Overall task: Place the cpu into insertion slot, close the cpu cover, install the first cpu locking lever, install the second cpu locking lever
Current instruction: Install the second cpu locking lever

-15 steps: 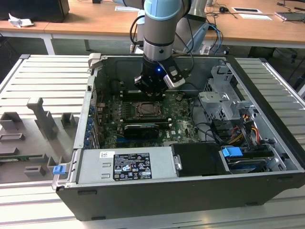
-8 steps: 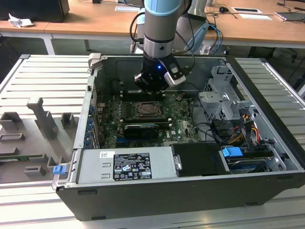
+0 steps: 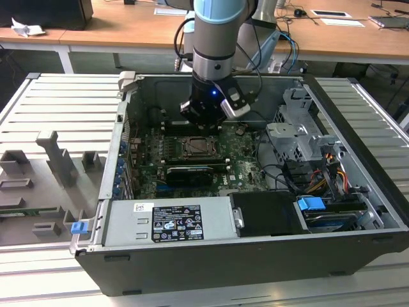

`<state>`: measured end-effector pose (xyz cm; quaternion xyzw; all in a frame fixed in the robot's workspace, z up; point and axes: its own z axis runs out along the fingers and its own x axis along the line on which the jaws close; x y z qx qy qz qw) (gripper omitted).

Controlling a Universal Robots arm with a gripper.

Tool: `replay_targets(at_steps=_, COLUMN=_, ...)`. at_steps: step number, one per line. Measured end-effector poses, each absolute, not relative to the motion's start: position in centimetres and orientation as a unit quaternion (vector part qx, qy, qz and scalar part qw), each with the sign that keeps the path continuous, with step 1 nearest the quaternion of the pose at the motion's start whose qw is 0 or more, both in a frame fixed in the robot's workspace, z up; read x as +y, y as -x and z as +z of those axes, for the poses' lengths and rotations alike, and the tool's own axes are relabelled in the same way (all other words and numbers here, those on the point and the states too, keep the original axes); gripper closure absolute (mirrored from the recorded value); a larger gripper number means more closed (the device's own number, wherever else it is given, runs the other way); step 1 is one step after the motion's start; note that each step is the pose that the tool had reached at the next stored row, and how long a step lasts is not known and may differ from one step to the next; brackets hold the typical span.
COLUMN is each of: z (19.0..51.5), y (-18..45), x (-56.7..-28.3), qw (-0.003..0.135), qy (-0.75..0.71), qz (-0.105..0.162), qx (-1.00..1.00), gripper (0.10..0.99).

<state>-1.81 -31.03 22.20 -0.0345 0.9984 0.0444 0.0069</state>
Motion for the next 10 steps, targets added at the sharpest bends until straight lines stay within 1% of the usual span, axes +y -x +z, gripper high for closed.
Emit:
replay_targets(at_steps=4, z=22.2, y=1.8, x=-31.2, qw=0.007, qy=0.034, qz=0.044, qx=0.998, gripper=0.980)
replay_targets(at_steps=10, z=23.7, y=1.8, x=-31.2, qw=0.007, qy=0.035, qz=0.044, qx=0.998, gripper=0.980)
